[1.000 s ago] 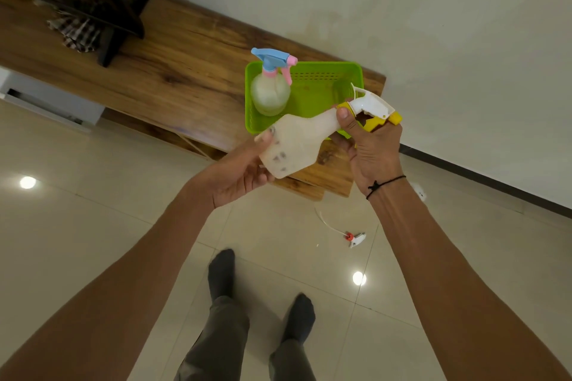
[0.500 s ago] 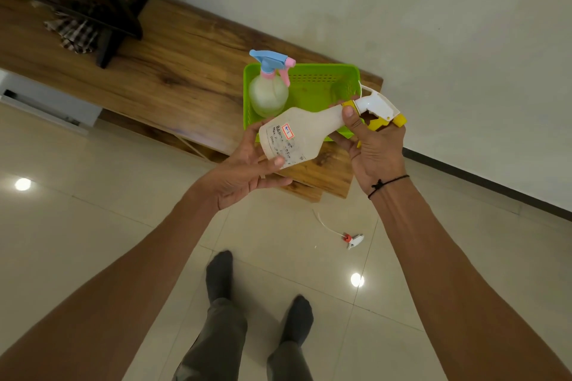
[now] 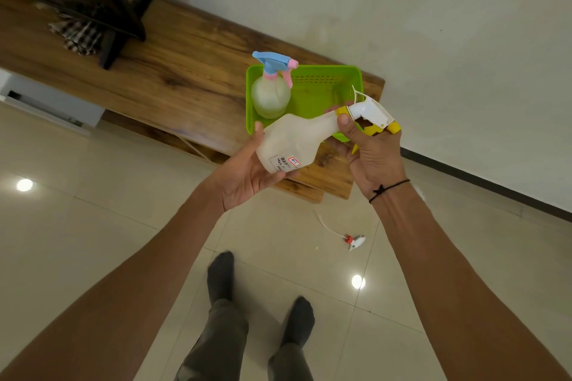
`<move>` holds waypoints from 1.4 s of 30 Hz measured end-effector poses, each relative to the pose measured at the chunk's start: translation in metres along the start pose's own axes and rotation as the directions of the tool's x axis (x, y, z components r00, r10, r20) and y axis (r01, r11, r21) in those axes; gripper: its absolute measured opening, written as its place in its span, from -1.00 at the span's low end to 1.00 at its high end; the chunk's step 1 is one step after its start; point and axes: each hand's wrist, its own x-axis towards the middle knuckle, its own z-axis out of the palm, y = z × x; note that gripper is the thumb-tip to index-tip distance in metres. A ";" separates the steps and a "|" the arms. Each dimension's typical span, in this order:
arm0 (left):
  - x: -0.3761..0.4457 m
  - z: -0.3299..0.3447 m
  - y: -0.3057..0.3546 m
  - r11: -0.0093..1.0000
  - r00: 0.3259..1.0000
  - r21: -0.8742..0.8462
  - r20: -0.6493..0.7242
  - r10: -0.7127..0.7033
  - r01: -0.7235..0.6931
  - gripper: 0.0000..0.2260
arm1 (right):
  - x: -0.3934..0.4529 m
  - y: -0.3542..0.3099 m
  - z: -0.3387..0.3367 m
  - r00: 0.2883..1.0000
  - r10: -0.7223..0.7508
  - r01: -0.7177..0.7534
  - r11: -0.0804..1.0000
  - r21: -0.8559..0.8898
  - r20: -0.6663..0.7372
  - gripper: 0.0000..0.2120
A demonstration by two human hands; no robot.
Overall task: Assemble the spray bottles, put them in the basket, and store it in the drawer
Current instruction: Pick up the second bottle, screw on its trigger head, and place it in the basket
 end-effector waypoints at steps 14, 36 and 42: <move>0.025 0.022 -0.010 0.958 0.951 -0.039 -0.142 0.275 -0.283 -0.37 | 0.012 -0.019 0.009 0.992 -0.110 0.107 0.993 -0.055 -0.066 -0.58; 0.109 0.060 0.011 0.966 0.844 -0.084 -0.508 0.170 -0.246 -0.83 | 0.108 0.025 0.039 0.948 -0.314 0.196 0.697 -0.690 -0.048 -0.72; 0.114 0.062 0.015 0.975 0.858 -0.073 -0.492 0.148 -0.209 -0.70 | 0.117 0.031 0.031 0.928 -0.366 0.195 0.643 -0.741 -0.073 -0.73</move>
